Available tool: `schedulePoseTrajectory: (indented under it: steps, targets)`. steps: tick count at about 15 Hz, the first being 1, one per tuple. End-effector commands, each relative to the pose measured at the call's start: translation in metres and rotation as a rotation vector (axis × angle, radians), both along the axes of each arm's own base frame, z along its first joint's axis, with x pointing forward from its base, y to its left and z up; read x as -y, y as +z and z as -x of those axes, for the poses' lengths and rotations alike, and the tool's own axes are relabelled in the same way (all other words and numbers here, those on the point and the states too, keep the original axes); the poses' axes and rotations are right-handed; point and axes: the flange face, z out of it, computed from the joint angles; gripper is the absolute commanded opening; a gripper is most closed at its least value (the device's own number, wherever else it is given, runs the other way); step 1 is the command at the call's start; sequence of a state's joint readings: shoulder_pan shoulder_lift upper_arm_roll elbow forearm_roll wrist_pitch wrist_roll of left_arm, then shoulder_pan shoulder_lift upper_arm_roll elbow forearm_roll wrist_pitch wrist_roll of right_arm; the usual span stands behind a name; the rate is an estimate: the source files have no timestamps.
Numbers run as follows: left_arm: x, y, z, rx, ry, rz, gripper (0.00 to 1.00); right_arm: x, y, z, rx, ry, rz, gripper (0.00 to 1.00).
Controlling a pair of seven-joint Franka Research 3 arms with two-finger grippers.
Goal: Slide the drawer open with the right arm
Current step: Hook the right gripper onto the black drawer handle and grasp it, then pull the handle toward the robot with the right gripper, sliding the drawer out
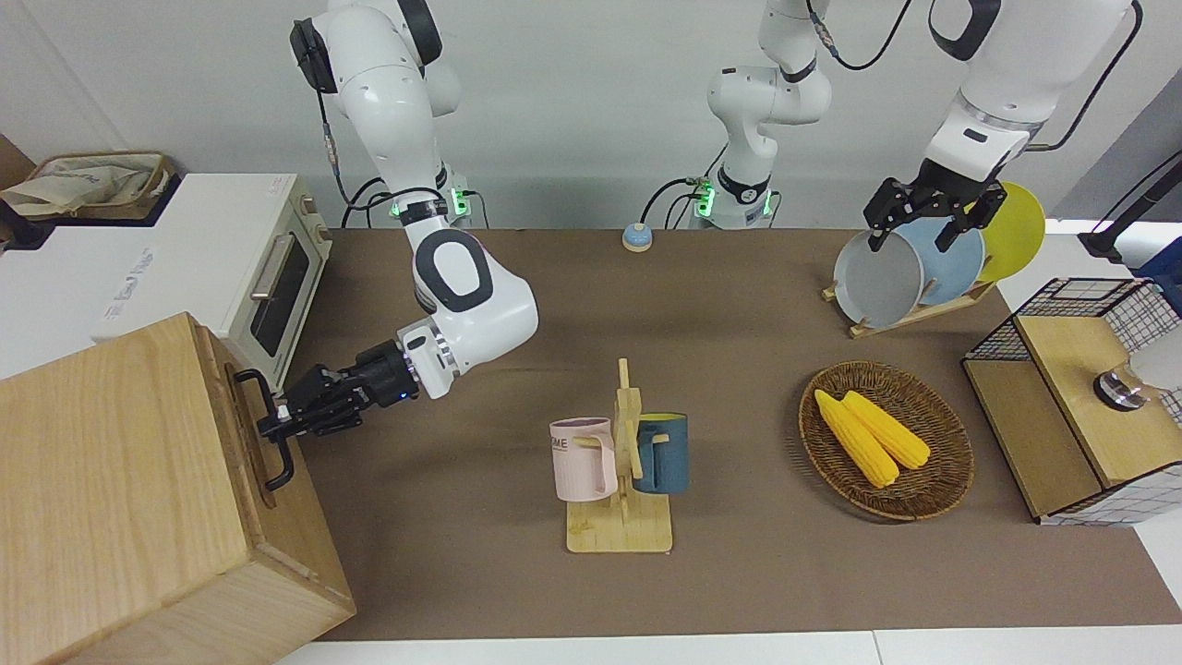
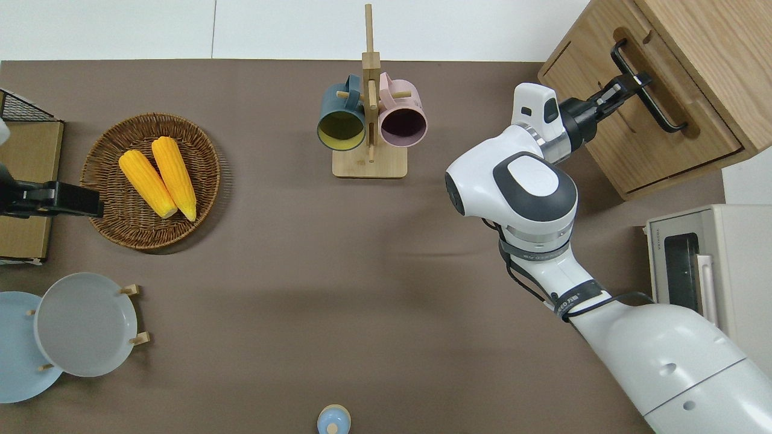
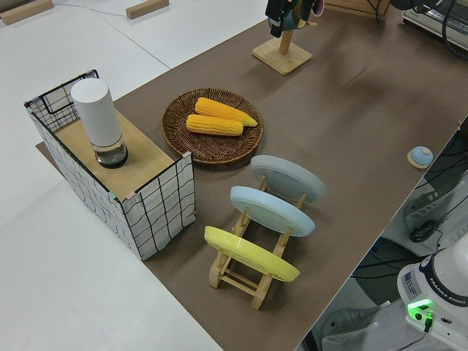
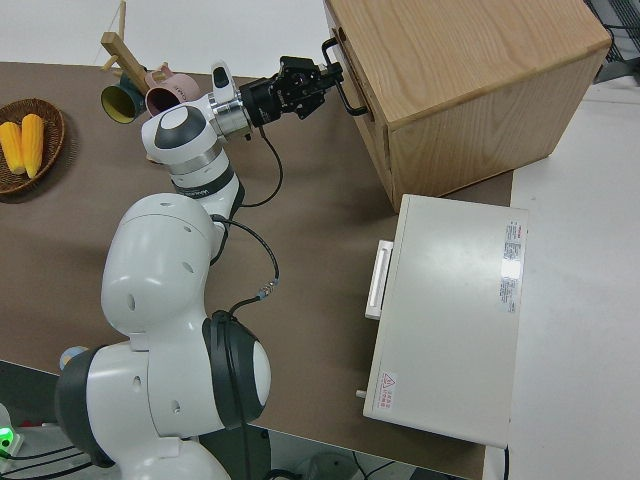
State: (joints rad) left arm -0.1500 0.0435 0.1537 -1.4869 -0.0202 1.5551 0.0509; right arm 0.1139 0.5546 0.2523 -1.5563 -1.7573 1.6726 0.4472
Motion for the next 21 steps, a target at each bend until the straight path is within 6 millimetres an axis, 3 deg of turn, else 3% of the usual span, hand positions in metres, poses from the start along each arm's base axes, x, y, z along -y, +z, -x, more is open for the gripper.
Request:
schedulePoseTrajectory:
  steps: [1,8,19,21]
  targets:
    - [0.0,0.002,-0.004,0.008,-0.008,-0.016,1.0,-0.046,0.012,0.014,-0.055,0.023,0.034,0.004]
    - [0.0,0.002,-0.004,0.008,-0.008,-0.016,1.0,-0.121,0.013,0.052,-0.072,0.01,0.021,0.004]
    - [0.0,0.002,-0.004,0.008,-0.008,-0.016,1.0,-0.198,0.011,0.1,-0.084,0.042,0.017,0.004]
    - [0.0,0.002,-0.004,0.008,-0.008,-0.016,1.0,-0.202,0.013,0.105,-0.081,0.031,0.022,0.004]
